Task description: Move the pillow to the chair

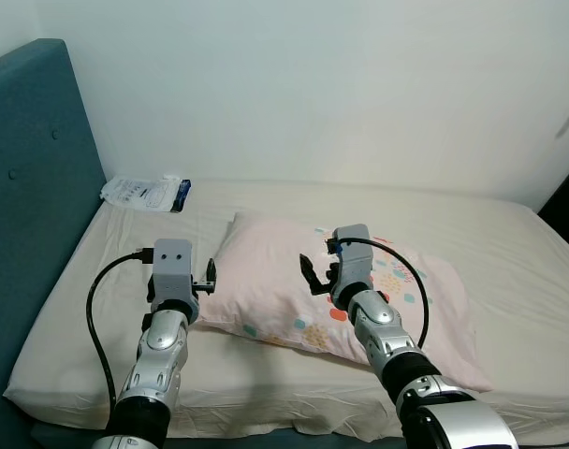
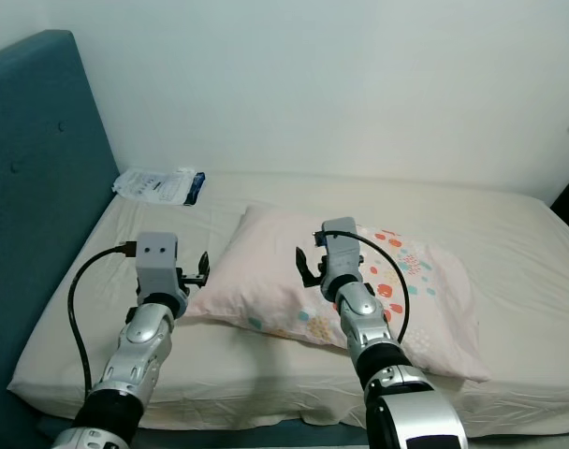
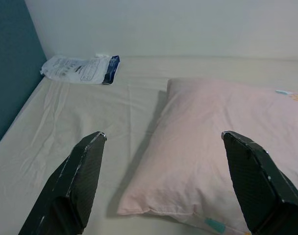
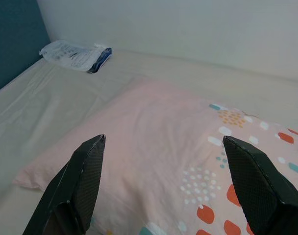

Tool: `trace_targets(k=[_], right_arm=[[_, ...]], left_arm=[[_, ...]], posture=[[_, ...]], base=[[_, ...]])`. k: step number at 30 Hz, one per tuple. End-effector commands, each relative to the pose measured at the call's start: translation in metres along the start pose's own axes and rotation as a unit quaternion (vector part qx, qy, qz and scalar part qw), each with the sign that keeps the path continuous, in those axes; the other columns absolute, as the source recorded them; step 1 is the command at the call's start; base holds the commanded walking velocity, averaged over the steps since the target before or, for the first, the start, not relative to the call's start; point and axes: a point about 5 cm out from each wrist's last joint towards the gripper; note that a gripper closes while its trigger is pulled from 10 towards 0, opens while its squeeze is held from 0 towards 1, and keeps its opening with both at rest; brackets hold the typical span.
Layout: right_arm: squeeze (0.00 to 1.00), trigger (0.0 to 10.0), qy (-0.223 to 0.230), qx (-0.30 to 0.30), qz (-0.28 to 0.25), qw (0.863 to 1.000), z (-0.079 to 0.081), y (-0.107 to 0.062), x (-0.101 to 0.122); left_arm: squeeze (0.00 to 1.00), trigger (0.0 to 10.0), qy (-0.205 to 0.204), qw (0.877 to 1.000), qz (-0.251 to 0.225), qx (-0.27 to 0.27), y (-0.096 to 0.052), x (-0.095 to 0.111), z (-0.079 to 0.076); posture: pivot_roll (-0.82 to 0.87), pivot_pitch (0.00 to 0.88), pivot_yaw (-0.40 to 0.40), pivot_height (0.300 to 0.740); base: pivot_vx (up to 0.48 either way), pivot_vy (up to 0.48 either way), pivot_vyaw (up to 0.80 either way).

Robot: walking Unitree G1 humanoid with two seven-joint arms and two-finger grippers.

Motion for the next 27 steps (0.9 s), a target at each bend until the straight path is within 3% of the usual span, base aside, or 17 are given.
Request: trace_targets(k=[1, 3, 5, 11, 22, 27], right_arm=[[0.00, 10.0, 0.003, -0.001, -0.002, 1.000, -0.0004, -0.0005, -0.0006], [0.00, 10.0, 0.003, -0.001, -0.002, 1.000, -0.0004, -0.0005, -0.0006], [0.00, 10.0, 0.002, -0.002, -0.001, 1.000, -0.0012, -0.0010, -0.0014], [0.00, 10.0, 0.003, -0.003, 0.000, 1.000, -0.0020, -0.0011, -0.0016], [0.00, 10.0, 0.002, -0.003, 0.003, 1.000, -0.0031, -0.0004, -0.0008], [0.00, 10.0, 0.002, -0.003, 0.004, 1.000, -0.0035, -0.0005, -0.0009]], left_arm=[[0.00, 10.0, -0.003, 1.000, 0.005, -0.003, -0.0017, -0.0027, -0.0028], [0.00, 10.0, -0.003, 1.000, 0.005, -0.003, -0.0017, -0.0027, -0.0028], [0.00, 10.0, 0.022, 1.000, 0.017, -0.008, -0.0020, -0.0058, -0.0043], [0.00, 10.0, 0.020, 1.000, 0.015, -0.009, -0.0023, -0.0058, -0.0060], [0.00, 10.0, -0.004, 1.000, 0.025, -0.008, -0.0038, -0.0089, -0.0062], [0.00, 10.0, -0.013, 0.999, 0.033, -0.004, -0.0035, -0.0097, -0.0056]], posture=[[0.04, 0.000, -0.109, 0.740], [0.04, 0.000, -0.109, 0.740], [0.04, 0.000, -0.108, 0.740], [0.04, 0.000, -0.111, 0.740], [0.04, 0.000, -0.114, 0.740], [0.04, 0.000, -0.113, 0.740]], base=[[0.000, 0.000, 0.00], [0.000, 0.000, 0.00], [0.000, -0.480, 0.00], [0.000, -0.444, 0.00], [0.000, 0.000, 0.00], [0.000, 0.480, 0.00]])
Point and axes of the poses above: a point about 5 cm out from each wrist's last joint towards the gripper, its own y axis pointing out of the wrist towards the gripper, its own x axis along the axis of the wrist's last joint, z = x × y, and after that the axes turned 4 degrees about -y, right-handed
